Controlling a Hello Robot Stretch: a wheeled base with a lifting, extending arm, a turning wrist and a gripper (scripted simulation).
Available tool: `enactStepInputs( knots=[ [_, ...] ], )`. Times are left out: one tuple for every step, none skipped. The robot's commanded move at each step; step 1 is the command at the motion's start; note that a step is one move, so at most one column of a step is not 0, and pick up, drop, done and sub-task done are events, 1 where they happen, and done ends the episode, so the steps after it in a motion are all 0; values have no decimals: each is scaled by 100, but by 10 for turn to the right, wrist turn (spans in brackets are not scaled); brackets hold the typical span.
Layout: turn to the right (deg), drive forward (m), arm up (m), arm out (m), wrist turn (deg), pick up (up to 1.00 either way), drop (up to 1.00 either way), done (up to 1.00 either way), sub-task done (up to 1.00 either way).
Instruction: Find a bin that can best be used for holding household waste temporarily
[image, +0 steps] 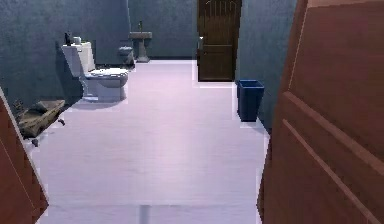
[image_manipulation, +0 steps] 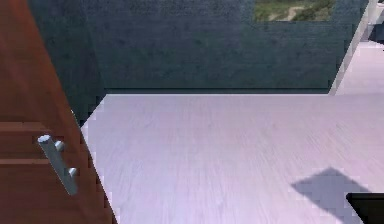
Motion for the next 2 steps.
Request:
enactStepInputs(
  knots=[
    [0,100,0,0,0,0,0,0,0],
    [60,0,0,0,0,0,0,0,0]
  ],
)
